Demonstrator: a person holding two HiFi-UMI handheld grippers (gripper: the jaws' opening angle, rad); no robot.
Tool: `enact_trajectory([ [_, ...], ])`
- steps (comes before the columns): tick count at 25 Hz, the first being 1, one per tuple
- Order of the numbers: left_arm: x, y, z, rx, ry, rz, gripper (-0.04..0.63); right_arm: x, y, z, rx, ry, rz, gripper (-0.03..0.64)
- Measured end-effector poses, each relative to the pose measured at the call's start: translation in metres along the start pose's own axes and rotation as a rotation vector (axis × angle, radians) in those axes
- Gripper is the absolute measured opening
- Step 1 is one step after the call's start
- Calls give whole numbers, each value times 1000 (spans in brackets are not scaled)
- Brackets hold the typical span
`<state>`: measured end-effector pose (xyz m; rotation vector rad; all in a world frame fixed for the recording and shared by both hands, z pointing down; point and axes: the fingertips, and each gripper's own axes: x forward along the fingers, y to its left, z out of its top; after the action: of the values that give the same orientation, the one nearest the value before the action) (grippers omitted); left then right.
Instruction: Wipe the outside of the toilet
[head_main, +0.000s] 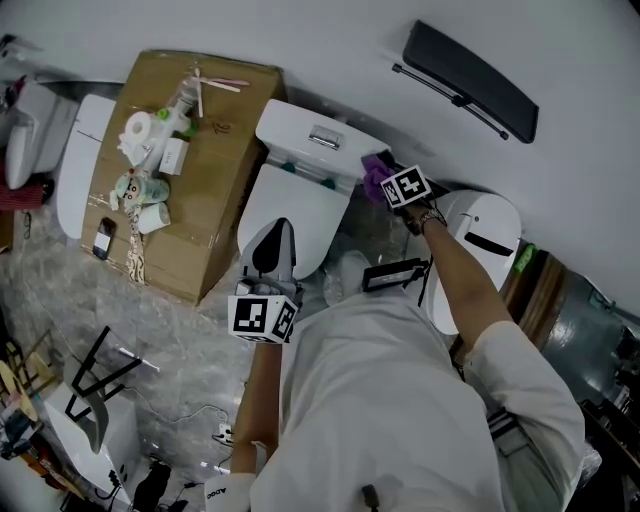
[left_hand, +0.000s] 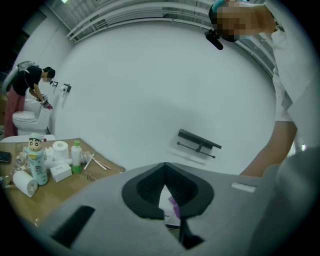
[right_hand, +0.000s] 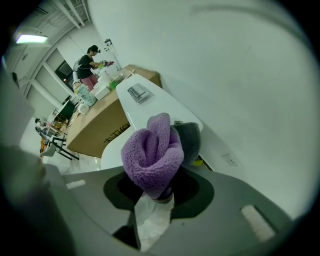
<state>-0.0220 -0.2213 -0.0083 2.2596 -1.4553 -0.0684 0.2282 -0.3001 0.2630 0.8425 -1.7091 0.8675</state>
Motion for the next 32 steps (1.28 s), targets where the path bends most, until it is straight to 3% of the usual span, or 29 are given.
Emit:
enact_trajectory([
  [5,-2,2,3,-11,-22,27,5,-14,-15,7,22,-18,-6,133],
  [12,3,-3,13,2,-60,77,5,-18,-15,61,-38,-82,29,132],
  [21,-6,6,19,-3,-95,242,5,14,9,122,-178,-67,99,133],
  [27,-16,10,20,-23,-121,326,5,27,10,129,-186,-40,129,133],
  [32,-3,5,19,-28,-118,305,5,24,7,125,-211,-40,128,132],
])
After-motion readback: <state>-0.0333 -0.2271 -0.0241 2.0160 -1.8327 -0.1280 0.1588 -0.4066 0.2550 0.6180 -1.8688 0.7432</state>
